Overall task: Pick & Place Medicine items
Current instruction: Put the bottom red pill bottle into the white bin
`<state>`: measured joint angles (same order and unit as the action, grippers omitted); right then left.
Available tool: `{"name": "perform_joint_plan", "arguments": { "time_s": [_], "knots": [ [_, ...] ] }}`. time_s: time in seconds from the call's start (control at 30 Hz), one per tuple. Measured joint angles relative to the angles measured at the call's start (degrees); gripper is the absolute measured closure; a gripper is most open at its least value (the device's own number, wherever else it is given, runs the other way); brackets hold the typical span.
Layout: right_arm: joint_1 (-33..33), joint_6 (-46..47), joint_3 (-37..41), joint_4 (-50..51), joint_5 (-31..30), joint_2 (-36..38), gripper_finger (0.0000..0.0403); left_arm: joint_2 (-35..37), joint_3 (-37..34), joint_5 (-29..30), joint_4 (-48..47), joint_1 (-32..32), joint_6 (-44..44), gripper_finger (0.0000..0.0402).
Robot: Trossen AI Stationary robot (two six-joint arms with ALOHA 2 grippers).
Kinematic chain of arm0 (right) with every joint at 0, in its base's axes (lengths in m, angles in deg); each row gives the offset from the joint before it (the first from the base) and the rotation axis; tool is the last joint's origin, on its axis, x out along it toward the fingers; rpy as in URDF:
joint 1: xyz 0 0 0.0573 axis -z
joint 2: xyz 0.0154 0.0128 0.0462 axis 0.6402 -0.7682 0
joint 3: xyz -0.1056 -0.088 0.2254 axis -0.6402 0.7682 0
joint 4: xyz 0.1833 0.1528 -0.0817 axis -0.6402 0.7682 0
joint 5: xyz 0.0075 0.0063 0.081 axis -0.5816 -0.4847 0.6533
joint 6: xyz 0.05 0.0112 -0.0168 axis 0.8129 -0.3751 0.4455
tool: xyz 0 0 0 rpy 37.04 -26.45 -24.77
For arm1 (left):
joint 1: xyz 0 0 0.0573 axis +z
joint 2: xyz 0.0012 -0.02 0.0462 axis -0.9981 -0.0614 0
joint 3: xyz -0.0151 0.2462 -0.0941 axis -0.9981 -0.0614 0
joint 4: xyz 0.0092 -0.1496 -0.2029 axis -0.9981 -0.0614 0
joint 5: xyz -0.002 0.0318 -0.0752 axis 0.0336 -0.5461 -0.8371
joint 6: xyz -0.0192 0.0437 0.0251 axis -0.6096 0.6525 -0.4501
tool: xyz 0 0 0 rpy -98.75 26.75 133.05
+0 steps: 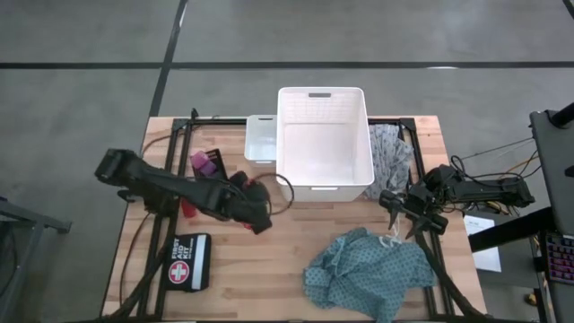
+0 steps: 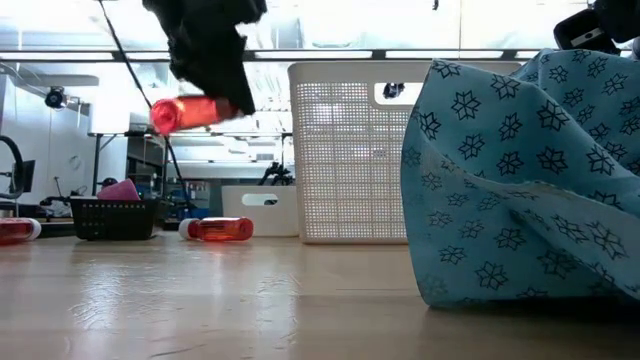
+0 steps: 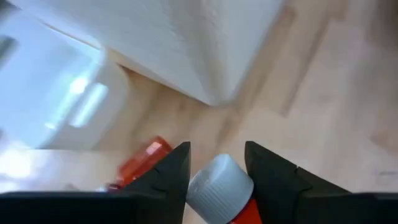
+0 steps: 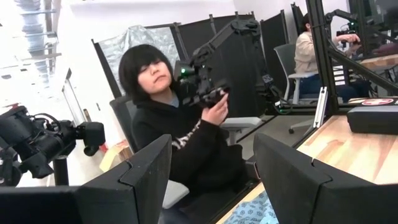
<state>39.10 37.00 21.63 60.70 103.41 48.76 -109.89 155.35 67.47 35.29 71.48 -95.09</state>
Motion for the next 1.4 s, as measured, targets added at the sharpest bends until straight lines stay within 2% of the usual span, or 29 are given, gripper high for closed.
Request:
{"name": "perform_joint_plan", "arguments": {
  "time_s": [0.2, 0.4, 0.5, 0.8, 0.97, 1.27, 1.4],
  "knots": [
    [0.0, 0.0, 0.0, 0.0, 0.0, 0.0, 0.0179, 7.7, -4.9, 3.6, 0.3, 4.9, 4.4, 0.0254],
    [0.0, 0.0, 0.0, 0.2, 0.0, 0.0, 0.0179, 13.0, -9.5, 3.6, 7.0, 14.9, 13.4, 0.0254],
    [0.0, 0.0, 0.0, 0.2, 0.0, 0.0, 0.0179, 13.2, -10.5, 2.9, 10.2, 19.1, 15.2, 0.0254],
    [0.0, 0.0, 0.0, 0.8, 0.0, 0.0, 0.0179, 12.9, -14.1, -4.5, 19.7, 28.8, 16.7, 0.0254],
    [0.0, 0.0, 0.0, 0.9, 0.0, 0.0, 0.0179, 12.9, -14.1, -8.7, 23.6, 34.0, 24.2, 0.0254],
    [0.0, 0.0, 0.0, 1.0, 0.0, 0.0, 0.0179, 12.6, -14.1, -10.1, 28.1, 41.7, 26.0, 0.0254],
    [0.0, 0.0, 0.0, 1.0, 0.0, 0.0, 0.0179, 11.4, -13.7, -12.1, 31.4, 44.3, 30.0, 0.0254]
  ]
}}
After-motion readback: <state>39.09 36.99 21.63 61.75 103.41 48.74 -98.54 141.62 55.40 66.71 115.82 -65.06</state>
